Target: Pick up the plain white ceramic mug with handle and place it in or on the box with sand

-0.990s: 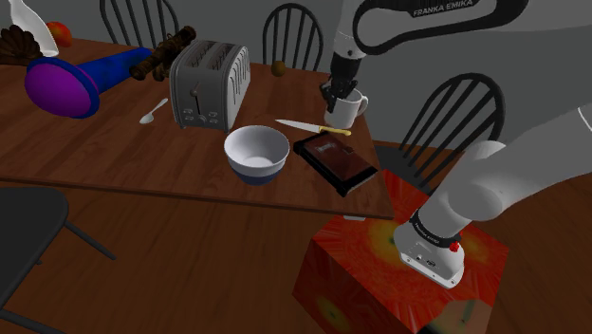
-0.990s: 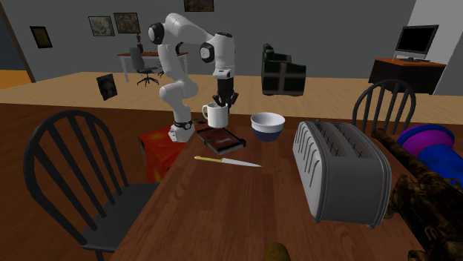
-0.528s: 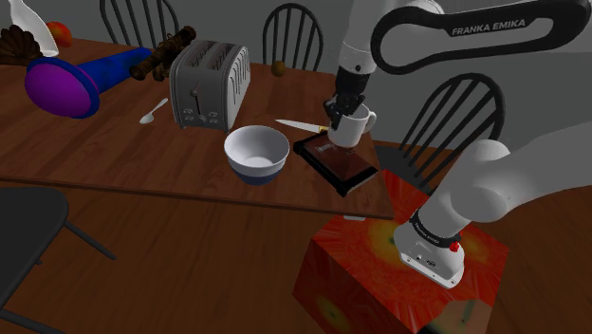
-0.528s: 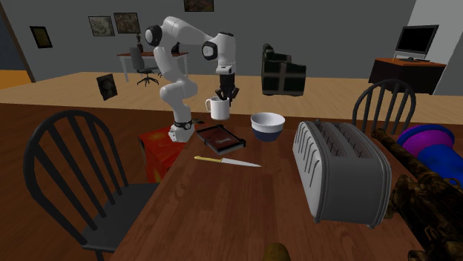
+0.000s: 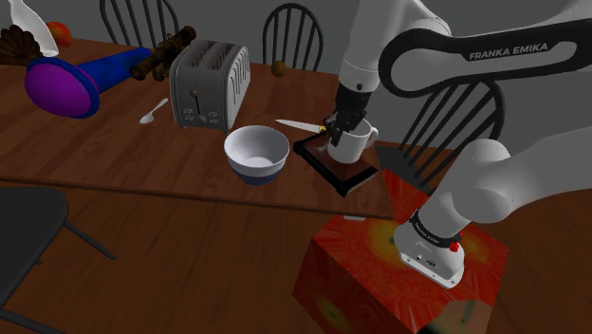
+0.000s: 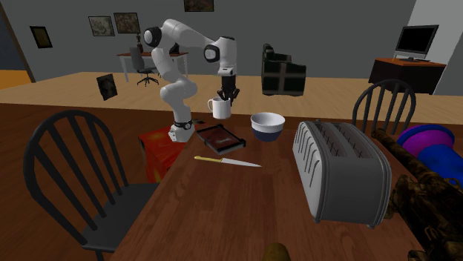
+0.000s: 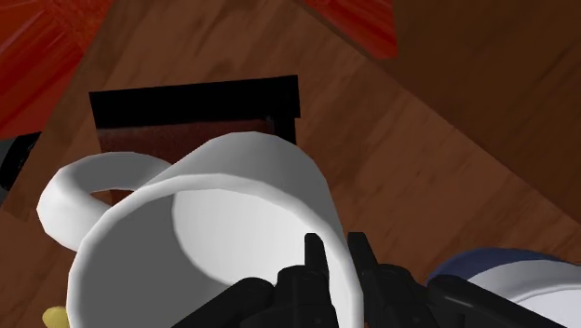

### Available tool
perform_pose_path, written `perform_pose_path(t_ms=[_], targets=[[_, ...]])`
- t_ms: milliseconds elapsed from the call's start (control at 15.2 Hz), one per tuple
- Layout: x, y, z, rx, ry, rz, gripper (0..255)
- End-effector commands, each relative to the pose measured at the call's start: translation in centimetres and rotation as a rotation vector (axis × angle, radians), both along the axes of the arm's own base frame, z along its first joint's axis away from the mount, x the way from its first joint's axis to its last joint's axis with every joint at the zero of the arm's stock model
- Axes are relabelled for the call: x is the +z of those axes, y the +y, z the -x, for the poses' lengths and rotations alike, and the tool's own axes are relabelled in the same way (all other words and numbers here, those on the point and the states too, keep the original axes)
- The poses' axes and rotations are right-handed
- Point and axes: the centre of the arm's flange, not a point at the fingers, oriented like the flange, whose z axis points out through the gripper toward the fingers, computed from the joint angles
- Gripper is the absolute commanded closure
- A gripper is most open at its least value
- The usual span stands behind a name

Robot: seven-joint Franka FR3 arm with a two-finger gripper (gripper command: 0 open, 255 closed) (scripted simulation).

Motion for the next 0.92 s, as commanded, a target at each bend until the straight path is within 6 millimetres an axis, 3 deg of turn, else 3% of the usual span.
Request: perform_pose_path(t_ms=[0, 660, 858], targets=[[-1.0, 0.0, 0.0, 0.0, -0.001, 0.0, 255], [-6.3, 0.0, 0.0, 0.0, -0.001, 0.0, 255], [-6.6, 0.0, 0.0, 0.0, -0.001, 0.0, 255]])
